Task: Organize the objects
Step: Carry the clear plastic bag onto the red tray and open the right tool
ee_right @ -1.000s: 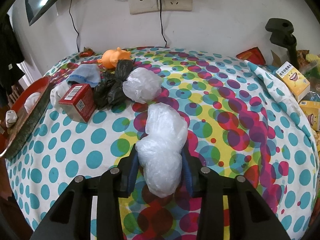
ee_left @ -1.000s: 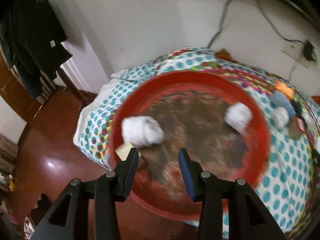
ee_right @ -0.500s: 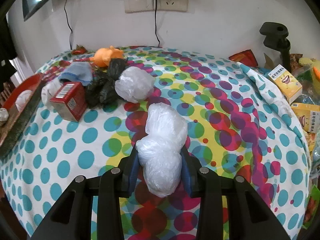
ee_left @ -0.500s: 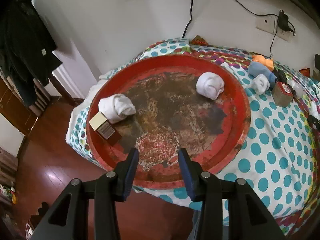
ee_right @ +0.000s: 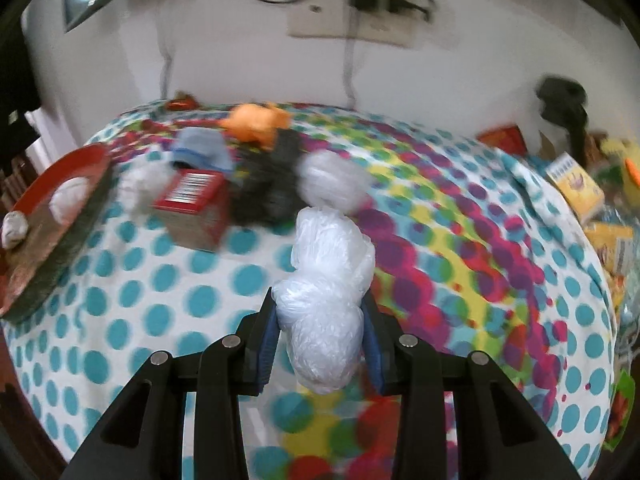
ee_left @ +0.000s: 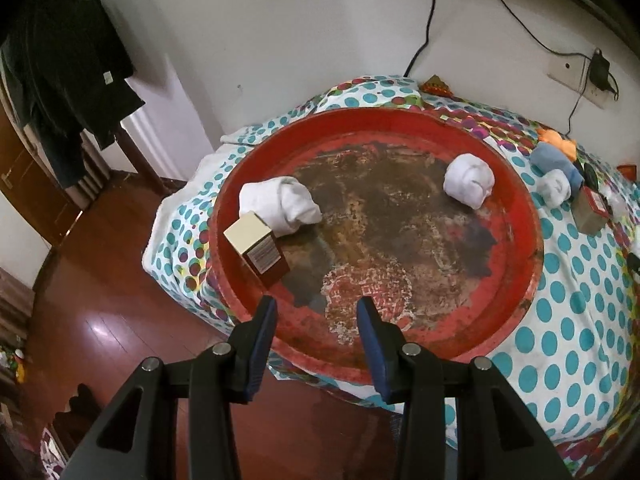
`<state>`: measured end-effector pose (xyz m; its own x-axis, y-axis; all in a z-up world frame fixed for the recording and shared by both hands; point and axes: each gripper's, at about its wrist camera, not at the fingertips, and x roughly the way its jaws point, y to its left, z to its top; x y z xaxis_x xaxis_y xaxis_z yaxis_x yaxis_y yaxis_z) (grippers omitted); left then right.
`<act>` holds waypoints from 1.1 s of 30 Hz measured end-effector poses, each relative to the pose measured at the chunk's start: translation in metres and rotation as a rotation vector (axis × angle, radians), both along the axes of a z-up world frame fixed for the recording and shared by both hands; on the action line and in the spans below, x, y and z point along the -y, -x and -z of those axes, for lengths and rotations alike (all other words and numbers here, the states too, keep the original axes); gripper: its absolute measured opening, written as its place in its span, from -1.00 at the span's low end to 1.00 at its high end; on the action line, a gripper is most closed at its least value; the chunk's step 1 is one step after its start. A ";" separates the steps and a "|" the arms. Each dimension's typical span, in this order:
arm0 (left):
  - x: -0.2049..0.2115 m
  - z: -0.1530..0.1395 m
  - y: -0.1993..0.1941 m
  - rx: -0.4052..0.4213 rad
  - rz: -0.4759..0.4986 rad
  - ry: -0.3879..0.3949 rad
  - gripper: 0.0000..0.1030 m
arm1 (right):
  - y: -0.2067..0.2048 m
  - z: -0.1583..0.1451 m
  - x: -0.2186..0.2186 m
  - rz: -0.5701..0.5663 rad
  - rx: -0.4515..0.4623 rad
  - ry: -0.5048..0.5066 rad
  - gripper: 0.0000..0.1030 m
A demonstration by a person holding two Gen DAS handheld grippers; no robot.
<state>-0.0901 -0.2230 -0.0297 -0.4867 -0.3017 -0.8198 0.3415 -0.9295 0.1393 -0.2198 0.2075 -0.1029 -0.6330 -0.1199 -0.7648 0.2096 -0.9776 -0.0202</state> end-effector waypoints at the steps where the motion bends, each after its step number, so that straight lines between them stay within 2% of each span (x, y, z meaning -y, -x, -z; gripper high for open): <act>1: 0.001 0.000 0.000 0.002 0.001 -0.006 -0.18 | -0.003 -0.005 0.005 -0.023 -0.008 -0.003 -0.33; 14: 0.008 -0.010 -0.004 -0.010 0.000 -0.021 -0.18 | -0.033 -0.044 0.110 -0.240 -0.036 0.025 -0.32; 17: 0.011 -0.011 -0.005 -0.009 -0.004 -0.024 -0.18 | -0.035 -0.053 0.140 -0.298 -0.042 0.022 -0.32; 18: 0.012 -0.011 -0.005 -0.009 -0.007 -0.024 -0.18 | -0.031 -0.058 0.162 -0.315 -0.043 0.022 -0.32; 23: 0.016 -0.011 -0.006 -0.004 -0.017 -0.031 -0.18 | -0.039 -0.074 0.200 -0.397 -0.046 0.030 -0.32; 28: 0.017 -0.011 -0.005 -0.002 -0.012 -0.035 -0.18 | -0.036 -0.065 0.254 -0.459 -0.035 0.008 -0.31; 30: 0.018 -0.011 -0.005 0.000 -0.012 -0.038 -0.18 | -0.028 -0.052 0.296 -0.477 -0.029 -0.007 -0.31; 33: 0.021 -0.010 -0.006 0.004 -0.020 -0.047 -0.18 | -0.026 -0.042 0.318 -0.502 -0.005 -0.028 -0.30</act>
<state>-0.0840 -0.2439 -0.0197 -0.4781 -0.2727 -0.8349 0.3594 -0.9281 0.0973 -0.1934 -0.1106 -0.0612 -0.5057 -0.3906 -0.7692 0.6541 -0.7550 -0.0467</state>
